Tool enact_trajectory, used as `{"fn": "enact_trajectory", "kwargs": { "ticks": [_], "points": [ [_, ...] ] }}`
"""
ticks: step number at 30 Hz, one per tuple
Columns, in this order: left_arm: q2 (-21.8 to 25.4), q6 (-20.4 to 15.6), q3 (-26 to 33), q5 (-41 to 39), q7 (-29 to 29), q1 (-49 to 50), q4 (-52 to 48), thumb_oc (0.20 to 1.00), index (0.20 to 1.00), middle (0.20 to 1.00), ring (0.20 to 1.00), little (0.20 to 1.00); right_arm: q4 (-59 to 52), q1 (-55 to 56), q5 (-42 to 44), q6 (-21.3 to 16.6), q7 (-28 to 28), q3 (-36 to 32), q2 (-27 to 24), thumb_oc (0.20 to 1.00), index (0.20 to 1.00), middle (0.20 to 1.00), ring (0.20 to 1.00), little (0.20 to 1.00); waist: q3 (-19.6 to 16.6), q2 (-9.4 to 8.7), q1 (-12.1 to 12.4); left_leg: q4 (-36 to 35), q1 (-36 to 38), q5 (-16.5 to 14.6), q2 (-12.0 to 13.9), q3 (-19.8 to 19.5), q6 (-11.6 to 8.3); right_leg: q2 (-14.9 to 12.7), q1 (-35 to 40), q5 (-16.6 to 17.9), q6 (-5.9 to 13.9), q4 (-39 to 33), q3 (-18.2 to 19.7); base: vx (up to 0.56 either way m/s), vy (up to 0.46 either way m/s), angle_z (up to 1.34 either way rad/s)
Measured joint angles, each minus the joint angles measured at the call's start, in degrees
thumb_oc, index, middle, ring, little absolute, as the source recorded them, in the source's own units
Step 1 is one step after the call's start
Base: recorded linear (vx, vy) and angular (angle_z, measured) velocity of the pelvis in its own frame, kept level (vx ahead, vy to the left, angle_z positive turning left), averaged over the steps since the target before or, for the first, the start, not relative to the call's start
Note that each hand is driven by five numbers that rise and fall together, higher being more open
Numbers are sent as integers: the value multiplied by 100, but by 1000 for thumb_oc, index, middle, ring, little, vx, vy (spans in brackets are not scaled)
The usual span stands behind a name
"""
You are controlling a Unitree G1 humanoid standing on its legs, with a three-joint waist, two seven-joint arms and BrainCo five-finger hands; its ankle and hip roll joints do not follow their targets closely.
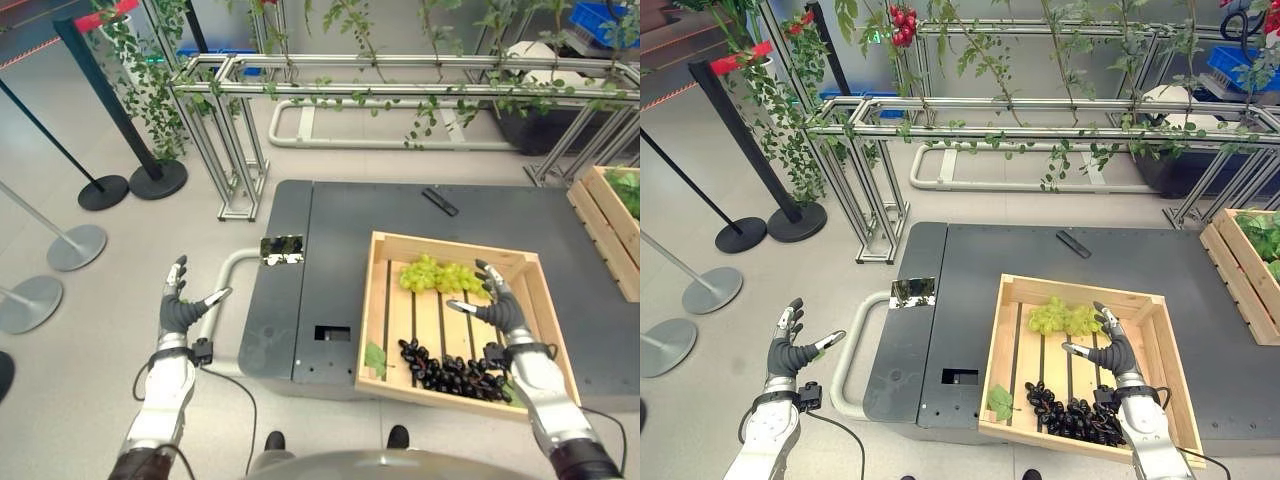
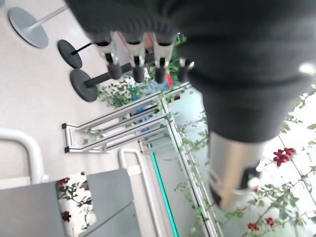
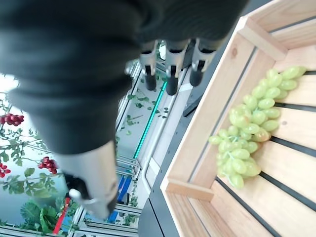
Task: Pick up the fruits from the basket on one side to the basket on the other side
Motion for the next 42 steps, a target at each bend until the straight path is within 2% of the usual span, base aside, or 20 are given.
{"fn": "enact_trajectory", "kwargs": {
  "ticks": [5, 7, 13, 18, 19, 20, 21, 22, 23, 24, 25, 26, 27, 30, 32, 35, 37, 39, 41, 42],
  "points": [
    [-58, 0, -13, -30, 0, 0, 3, 1000, 1000, 1000, 1000, 1000, -9, -7, -6, 0, -2, 0, -3, 1000, 1000, 1000, 1000, 1000, -13, 83, 16, 37, -8, 2, -17, -10, 1, -1, 47, -12, 9, -2, -50, -4, 12, 5],
    [-132, 0, -96, -151, 1, -34, 3, 1000, 1000, 1000, 1000, 1000, -32, 13, -7, 0, -19, -16, -14, 1000, 1000, 1000, 1000, 1000, -11, 132, -28, 127, -115, 5, -52, -14, 4, -68, 97, -37, 40, -3, -214, 31, 18, 32],
    [-138, 1, -159, -149, -8, -37, 1, 1000, 1000, 1000, 1000, 1000, -178, 139, -211, 4, 5, -34, -156, 1000, 1000, 1000, 1000, 1000, -36, 156, -8, 90, -105, 2, -78, 19, 45, -94, 94, -31, 48, 4, -212, 19, 11, 4],
    [-39, 1, -141, -146, -94, -10, -21, 1000, 1000, 1000, 1000, 1000, -188, 203, -704, 93, 193, -319, -1344, 1000, 1000, 1000, 1000, 1000, -42, 71, 2, 64, -105, 19, -88, 37, 25, -93, 70, -11, 30, 30, -203, -12, -1, -1],
    [97, 1, -136, -146, -125, 87, -119, 1000, 1000, 1000, 1000, 1000, -198, 205, -847, 103, 250, -460, -1876, 1000, 1000, 1000, 1000, 1000, -44, 54, -9, 56, -108, 19, -83, 45, 25, -98, 51, -12, 32, 30, -195, -93, -3, -3],
    [138, -5, -94, -147, -148, 132, -163, 1000, 1000, 1000, 1000, 1000, -198, 180, -915, 116, 260, -586, -2111, 1000, 1000, 1000, 1000, 1000, -37, 14, 7, 56, -114, 19, -80, 45, 25, -89, 45, -11, 31, 30, -193, -94, -3, -5],
    [209, -8, -49, -148, -184, 190, -215, 1000, 1000, 1000, 1000, 1000, -210, 137, -978, 118, 316, -601, -2553, 1000, 1000, 1000, 1000, 1000, 1, -50, -6, 63, -153, 19, -82, 53, 25, -84, -7, -10, 31, 31, -172, -160, -5, -10],
    [399, -25, -33, -150, -231, 225, -243, 1000, 1000, 1000, 1000, 1000, -192, -30, -1066, 120, 430, -629, -3258, 1000, 1000, 1000, 1000, 1000, 41, -74, 3, 120, -331, 19, -92, 58, 25, -76, -172, 32, 19, 39, -129, -117, -4, -14],
    [486, -52, 47, -151, -240, 243, -251, 1000, 1000, 1000, 1000, 1000, -151, -247, -1075, 125, 461, -647, -3510, 1000, 1000, 1000, 1000, 1000, 49, -86, 0, 195, -488, 21, -92, 65, 27, -70, -337, 58, 5, 84, -104, -294, -4, -22],
    [619, -50, 116, -155, -253, 192, -237, 1000, 1000, 1000, 1000, 1000, -106, -594, -1086, 130, 477, -663, -3684, 1000, 1000, 1000, 1000, 1000, 178, -139, -114, 200, -534, 41, -83, 137, 19, -64, -403, 72, 1, 55, -56, -253, -3, -10],
    [646, -49, 127, -160, -256, 198, -234, 1000, 1000, 1000, 1000, 1000, -122, -868, -1160, 138, 491, -538, -3719, 1000, 1000, 1000, 1000, 1000, 247, -194, -86, 269, -631, 56, -78, 129, 1, -28, -476, 102, -34, 98, -61, -253, -3, -8],
    [706, -58, 88, -158, -260, 186, -257, 1000, 1000, 1000, 1000, 1000, -174, -1063, -1257, 134, 496, -213, -3965, 1000, 1000, 1000, 1000, 1000, 326, -224, -103, 330, -725, 56, -70, 136, 1, -36, -596, 66, -26, 210, -49, -224, -17, -4],
    [803, -75, 55, -156, -272, 76, -304, 1000, 1000, 1000, 1000, 1000, -272, -1427, -1483, 101, 569, 212, -4407, 1000, 1000, 1000, 1000, 1000, 554, -279, -134, 432, -955, 63, -66, 156, 7, -89, -861, 43, -27, 347, -24, -203, -21, -10],
    [921, -82, 67, -180, -259, -290, -366, 1000, 1000, 1000, 1000, 1000, -123, -2304, -1776, 104, 626, 573, -4583, 1000, 1000, 1000, 1000, 1000, 1077, -337, -109, 777, -1523, 93, -106, 170, 10, -184, -1540, -35, -87, 904, 75, -140, -18, -9],
    [931, -83, 105, -291, -250, -503, -428, 1000, 1000, 1000, 1000, 1000, -133, -2694, -1985, 166, 675, 784, -4598, 1000, 1000, 1000, 1000, 1000, 1380, -324, 21, 948, -1753, 94, -148, 175, 19, -233, -1885, -124, -120, 1267, 135, -90, -26, -4],
    [965, -119, 356, -405, -188, -578, -691, 1000, 1000, 1000, 1000, 1000, -344, -2906, -2175, 159, 748, 958, -4796, 1000, 1000, 1000, 1000, 1000, 1732, -298, 65, 1194, -2117, 87, -224, 143, 27, -412, -2402, -385, -128, 1963, 187, -105, -60, 15],
    [953, -134, 486, -559, -112, -726, -838, 1000, 1000, 1000, 1000, 1000, -341, -3013, -2286, 163, 823, 1175, -5153, 1000, 1000, 1000, 1000, 1000, 2045, -300, 49, 1486, -2557, 68, -297, 37, 35, -612, -2918, -652, -195, 2647, 191, -106, -54, 34],
    [976, -135, 490, -603, -59, -802, -932, 1000, 1000, 1000, 1000, 1000, -402, -3020, -2399, 173, 888, 1212, -5204, 1000, 1000, 1000, 1000, 1000, 2185, -310, 26, 1731, -2868, 38, -303, 12, 23, -660, -3175, -771, -229, 2911, 219, -91, -52, 26],
    [962, -131, 465, -605, -27, -899, -970, 1000, 1000, 1000, 1000, 1000, -398, -3139, -2472, 184, 903, 1394, -5176, 1000, 1000, 1000, 1000, 1000, 2243, -309, 183, 1908, -3134, 26, -276, 10, 4, -662, -3469, -855, -256, 3163, 252, -112, -92, 8],
    [967, -131, 468, -605, -17, -931, -1022, 1000, 1000, 1000, 1000, 1000, -391, -3163, -2473, 183, 902, 1400, -5173, 1000, 1000, 1000, 1000, 1000, 2253, -309, 122, 1997, -3226, -3, -290, 2, -20, -710, -3563, -901, -278, 3261, 267, -62, -68, 8]
  ]
}}
